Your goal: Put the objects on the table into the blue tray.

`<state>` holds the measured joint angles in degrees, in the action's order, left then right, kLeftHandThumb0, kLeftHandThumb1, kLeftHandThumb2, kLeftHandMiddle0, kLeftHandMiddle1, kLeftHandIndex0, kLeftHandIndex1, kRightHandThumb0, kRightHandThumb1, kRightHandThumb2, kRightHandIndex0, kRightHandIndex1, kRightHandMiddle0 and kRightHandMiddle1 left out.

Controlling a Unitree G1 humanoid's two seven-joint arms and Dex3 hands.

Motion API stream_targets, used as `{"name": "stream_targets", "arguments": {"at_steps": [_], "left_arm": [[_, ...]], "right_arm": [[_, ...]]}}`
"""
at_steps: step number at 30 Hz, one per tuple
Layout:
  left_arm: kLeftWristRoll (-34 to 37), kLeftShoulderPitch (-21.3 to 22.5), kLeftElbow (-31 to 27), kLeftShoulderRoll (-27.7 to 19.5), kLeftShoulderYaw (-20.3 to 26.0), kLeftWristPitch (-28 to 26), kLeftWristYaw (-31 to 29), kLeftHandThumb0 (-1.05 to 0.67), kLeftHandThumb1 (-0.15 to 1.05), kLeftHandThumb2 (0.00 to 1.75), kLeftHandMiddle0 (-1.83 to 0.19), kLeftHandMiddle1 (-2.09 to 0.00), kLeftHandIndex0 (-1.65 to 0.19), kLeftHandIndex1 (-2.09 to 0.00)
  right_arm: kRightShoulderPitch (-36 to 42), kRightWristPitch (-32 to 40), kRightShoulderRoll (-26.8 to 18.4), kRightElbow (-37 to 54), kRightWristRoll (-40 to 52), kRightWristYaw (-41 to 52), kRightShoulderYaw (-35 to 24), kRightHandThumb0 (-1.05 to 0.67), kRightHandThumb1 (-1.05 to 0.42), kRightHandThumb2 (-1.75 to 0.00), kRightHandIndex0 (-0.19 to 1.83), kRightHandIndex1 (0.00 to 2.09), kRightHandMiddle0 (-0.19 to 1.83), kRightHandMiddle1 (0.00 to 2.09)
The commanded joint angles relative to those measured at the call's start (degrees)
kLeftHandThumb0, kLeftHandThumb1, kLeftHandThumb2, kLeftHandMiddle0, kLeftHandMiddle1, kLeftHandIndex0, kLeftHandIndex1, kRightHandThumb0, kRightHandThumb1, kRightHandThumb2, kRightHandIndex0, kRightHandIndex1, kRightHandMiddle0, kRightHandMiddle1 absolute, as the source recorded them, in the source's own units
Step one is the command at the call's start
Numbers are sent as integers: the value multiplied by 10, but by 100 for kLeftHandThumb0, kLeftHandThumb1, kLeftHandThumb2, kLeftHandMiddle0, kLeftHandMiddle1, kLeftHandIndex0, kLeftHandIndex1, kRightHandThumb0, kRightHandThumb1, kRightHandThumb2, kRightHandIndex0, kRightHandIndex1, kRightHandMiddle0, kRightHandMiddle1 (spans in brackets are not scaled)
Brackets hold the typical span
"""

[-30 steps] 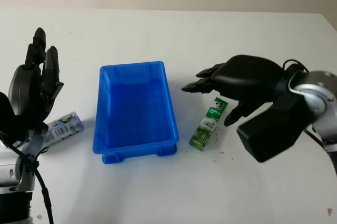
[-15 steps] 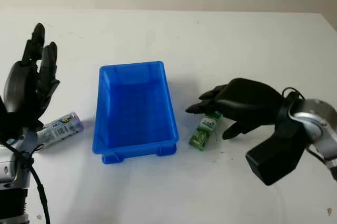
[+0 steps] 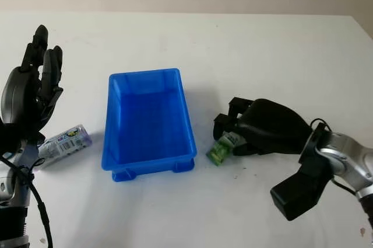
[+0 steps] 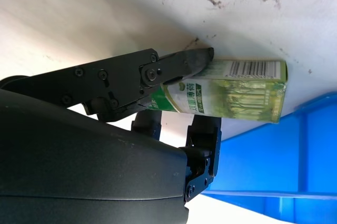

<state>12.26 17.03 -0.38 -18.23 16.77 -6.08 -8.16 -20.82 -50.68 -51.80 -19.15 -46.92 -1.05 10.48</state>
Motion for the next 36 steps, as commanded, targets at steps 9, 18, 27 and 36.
{"name": "stream_targets", "arguments": {"at_steps": [9, 18, 27, 36], "left_arm": [[-3, 0, -11, -4, 3, -3, 3, -74, 105, 56, 8, -5, 11, -6], [-16, 1, 0, 0, -7, 10, 6, -74, 105, 58, 10, -5, 12, -5], [-18, 3, 8, 2, -7, 15, 10, -75, 105, 59, 11, -5, 13, -5], [-23, 2, 11, 2, -9, 24, 12, -74, 105, 59, 10, -6, 12, -5]], "right_arm": [[-31, -19, 10, -45, -34, -77, 28, -51, -105, -20, 56, 156, 40, 158], [-129, 31, 20, -70, -59, -168, 15, -53, -104, -11, 71, 204, 52, 200], [-287, 85, 51, -138, -77, -260, 28, -53, -104, -7, 81, 206, 66, 209], [-371, 99, 108, -167, -73, -281, 56, -52, -105, -10, 81, 207, 63, 208]]}}
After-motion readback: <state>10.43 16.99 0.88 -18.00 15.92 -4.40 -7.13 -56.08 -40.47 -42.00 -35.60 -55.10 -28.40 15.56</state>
